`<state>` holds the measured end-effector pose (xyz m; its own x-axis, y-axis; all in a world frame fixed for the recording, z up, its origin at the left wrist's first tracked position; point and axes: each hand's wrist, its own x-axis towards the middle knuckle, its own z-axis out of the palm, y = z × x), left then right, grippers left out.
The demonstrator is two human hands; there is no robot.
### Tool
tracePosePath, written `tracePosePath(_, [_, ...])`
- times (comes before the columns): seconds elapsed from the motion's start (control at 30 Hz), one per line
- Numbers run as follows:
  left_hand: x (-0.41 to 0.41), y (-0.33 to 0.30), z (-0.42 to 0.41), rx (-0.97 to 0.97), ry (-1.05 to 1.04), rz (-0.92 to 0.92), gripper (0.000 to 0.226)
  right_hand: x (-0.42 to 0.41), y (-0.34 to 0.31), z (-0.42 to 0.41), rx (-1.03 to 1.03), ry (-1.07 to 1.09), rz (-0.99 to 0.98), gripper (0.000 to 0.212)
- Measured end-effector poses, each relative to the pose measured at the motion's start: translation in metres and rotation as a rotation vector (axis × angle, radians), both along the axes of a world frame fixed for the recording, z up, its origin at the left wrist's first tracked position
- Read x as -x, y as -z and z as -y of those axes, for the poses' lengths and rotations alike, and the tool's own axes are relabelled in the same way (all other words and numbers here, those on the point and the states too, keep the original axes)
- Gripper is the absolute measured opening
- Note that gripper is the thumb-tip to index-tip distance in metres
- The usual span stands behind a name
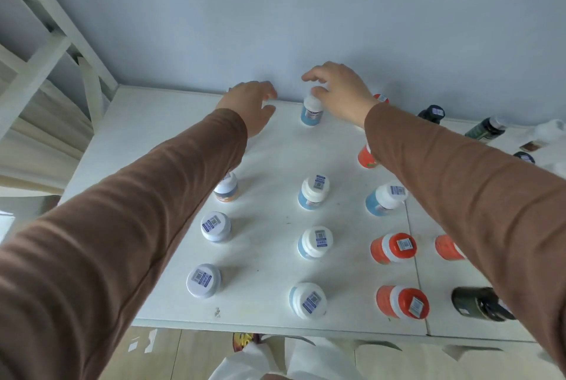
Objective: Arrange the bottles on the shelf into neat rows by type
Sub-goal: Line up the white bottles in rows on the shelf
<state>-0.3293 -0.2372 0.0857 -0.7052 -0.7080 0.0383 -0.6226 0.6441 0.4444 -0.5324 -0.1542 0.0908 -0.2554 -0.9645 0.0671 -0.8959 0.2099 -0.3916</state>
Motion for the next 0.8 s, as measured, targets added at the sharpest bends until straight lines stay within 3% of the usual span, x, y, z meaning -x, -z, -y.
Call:
tracePosePath(0.23, [0.043, 0.035, -0.025, -0.163, -0.038, 0.118, 0.036, 0.025, 0.027, -0.006, -0.203, -0.120, -0.119, 0.059])
tracePosePath(0.47, [0.062, 0.066, -0.033, -0.425, -0.213, 0.029, 0.038, 0.032, 0.033, 0.003, -0.192, -0.169, -0.120, 0.043])
tracePosePath(0.67, [0.065, 0.041, -0.046, -0.608, -0.240, -0.379, 0.033, 0.041, -0.011, -0.015, -0.109, -0.157, 0.181, 0.032])
tracePosePath(0.8, [0.066, 0.011, -0.065, -1.004, -0.283, -0.557, 0.050, 0.039, -0.038, -0.028, -0.053, -0.022, 0.512, 0.032])
